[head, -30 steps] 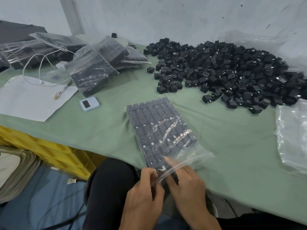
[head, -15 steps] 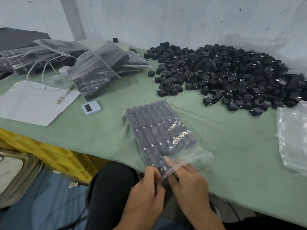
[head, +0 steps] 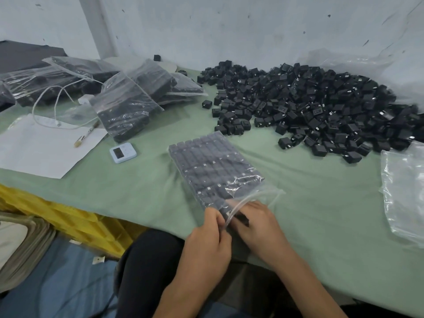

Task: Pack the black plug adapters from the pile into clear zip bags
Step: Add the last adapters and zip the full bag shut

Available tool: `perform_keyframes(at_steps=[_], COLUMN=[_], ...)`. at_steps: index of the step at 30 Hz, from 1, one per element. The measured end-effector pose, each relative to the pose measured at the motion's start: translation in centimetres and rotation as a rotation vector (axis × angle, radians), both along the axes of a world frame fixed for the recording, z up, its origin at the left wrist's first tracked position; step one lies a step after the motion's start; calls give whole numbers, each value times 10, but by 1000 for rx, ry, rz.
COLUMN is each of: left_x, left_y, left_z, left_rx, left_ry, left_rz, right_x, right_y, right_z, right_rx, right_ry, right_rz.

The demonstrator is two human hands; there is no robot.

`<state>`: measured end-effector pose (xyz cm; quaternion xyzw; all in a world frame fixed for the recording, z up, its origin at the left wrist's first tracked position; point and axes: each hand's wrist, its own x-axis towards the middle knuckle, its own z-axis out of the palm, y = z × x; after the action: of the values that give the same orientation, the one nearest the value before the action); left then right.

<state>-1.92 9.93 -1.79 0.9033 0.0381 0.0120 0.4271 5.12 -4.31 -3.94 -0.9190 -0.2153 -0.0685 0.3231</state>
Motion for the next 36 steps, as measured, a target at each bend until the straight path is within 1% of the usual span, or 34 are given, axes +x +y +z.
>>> perform_keyframes(at_steps=[3, 5, 8, 11, 13, 15, 18, 22, 23, 25, 27, 29, 30, 31, 33, 34, 36], left_x=[-7, -10, -13, -11, -7, -2, 6, 9, 9, 8, 6, 6, 6, 6, 7, 8, 7], left_y=[7, 15, 22, 26, 28, 28, 26, 26, 27, 27, 27, 26, 26, 25, 22, 21, 19], left_z=[-4, -5, -5, -7, -9, -10, -10, -13, -15, -18, -21, -24, -25, -25, -28, -29, -31], left_rx=[119, 215, 276, 309, 347, 374, 418, 507, 528, 558, 556, 522, 503, 489, 476, 468, 450], left_ry=[-41, -54, -74, -125, -203, -273, -288, -335, -343, -369, -385, -399, -405, -412, -435, -445, -457], left_rz=[-36, -54, -68, -66, -62, -83, -139, -165, -169, -176, -177, -161, -153, -145, -124, -113, -97], right_x=[-3, -5, -6, -8, -9, -10, -10, -12, -13, -17, -21, -17, -10, 2, 43, 69, 127], right_y=[-6, -8, -8, -9, -9, -10, -11, -8, -7, -10, -23, -45, -57, -70, -88, -93, -99], right_z=[-3, -7, -14, -17, -17, -16, -15, -10, -8, 0, 14, 34, 44, 53, 61, 61, 52], right_rx=[8, 37, 36, -14, -34, -57, -68, -70, -84, -114, -114, -32, 34, 85, 120, 87, -45], right_ry=[14, 16, 8, -123, -190, -174, -174, -288, -291, -212, 3, 232, 287, 282, 172, 118, 46], right_rz=[51, 37, 15, -6, -9, 8, 33, 40, 43, 93, 182, 234, 209, 149, -24, -124, -291])
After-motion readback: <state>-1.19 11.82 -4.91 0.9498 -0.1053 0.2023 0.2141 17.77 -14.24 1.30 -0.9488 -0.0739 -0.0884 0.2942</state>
